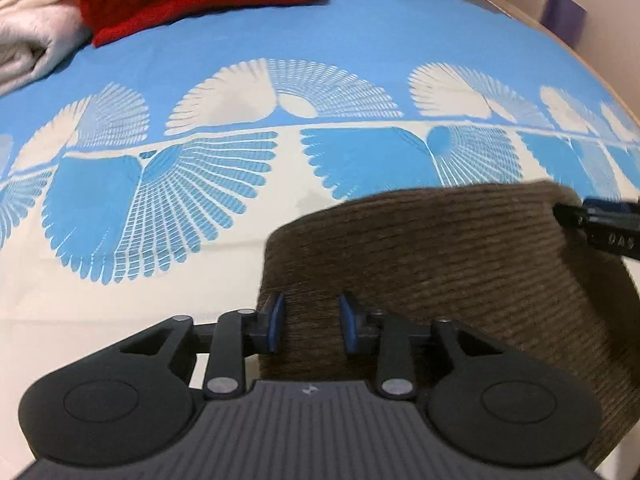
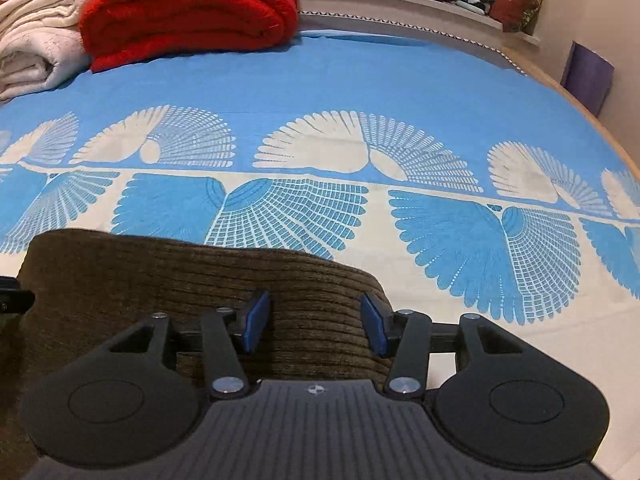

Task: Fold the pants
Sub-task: 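Open both tools and pull them back from the folded pants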

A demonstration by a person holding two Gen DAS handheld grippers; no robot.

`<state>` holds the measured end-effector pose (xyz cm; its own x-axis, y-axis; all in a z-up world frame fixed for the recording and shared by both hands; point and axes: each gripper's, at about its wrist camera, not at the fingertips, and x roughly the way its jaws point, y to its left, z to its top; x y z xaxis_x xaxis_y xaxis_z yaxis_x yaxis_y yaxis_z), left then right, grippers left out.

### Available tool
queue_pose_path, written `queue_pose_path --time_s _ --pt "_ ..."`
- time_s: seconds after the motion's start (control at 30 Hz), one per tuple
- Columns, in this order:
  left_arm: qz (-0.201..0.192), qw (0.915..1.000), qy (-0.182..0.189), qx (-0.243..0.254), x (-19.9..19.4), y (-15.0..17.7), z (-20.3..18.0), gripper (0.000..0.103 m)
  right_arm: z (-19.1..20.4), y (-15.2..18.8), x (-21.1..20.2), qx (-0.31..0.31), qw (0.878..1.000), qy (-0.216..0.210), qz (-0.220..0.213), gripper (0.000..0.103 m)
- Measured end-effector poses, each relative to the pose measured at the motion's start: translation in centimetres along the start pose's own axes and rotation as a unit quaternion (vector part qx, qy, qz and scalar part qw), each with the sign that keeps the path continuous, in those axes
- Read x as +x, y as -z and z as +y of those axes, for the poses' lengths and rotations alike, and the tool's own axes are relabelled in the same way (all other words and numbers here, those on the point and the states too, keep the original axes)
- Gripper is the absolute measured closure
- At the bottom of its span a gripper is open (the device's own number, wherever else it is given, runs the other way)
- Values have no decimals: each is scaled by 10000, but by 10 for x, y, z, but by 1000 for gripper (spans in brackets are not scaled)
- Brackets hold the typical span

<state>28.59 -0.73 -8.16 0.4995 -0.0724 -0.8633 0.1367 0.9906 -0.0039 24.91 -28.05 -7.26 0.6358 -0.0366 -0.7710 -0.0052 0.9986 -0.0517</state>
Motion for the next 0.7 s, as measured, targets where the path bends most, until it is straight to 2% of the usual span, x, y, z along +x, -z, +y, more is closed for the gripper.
queue_pose_path --time_s 0.07,0.13,0.2,0.23,0.27,0.3,0.33,0.4,0.47,0.53,0.6,0.67,0.7 --pt "-101 9999 57 -85 -11 -4 4 69 1 2 4 125 9999 63 27 51" --pt "-480 9987 149 66 -27 -8 2 69 0 0 4 194 9997 114 45 51" --pt "-626 9972 365 181 -32 -9 1 69 -2 0 -3 281 9995 104 34 51" --pt "-459 9977 434 248 -24 -7 0 69 -2 0 -5 309 9995 103 32 51" --pt "-125 9985 388 363 -11 -4 -2 68 -2 0 -6 317 9994 99 25 51" --pt "-16 9984 246 503 -2 3 -3 66 -3 0 -7 304 9995 92 23 50" --pt "-94 9980 88 617 -3 5 -5 59 -3 1 -8 277 9996 82 10 48" --pt "-180 9968 -46 780 -16 1 -8 59 -5 1 -14 298 9995 27 -49 46" --pt "-375 9958 119 822 -37 1 -6 59 -5 -2 -29 331 9992 123 -184 48" --pt "-535 9926 442 996 -55 7 -5 59 -5 -4 -50 213 9989 34 -416 48" --pt "-388 9891 527 1315 -56 17 -9 59 -4 -1 -63 37 9988 -50 -488 49" --pt "81 9863 479 1576 -34 31 -11 56 -3 7 -57 -201 9995 123 -225 49" --pt "128 9853 447 1643 -26 37 -11 53 -5 11 -47 -260 9994 231 46 49"
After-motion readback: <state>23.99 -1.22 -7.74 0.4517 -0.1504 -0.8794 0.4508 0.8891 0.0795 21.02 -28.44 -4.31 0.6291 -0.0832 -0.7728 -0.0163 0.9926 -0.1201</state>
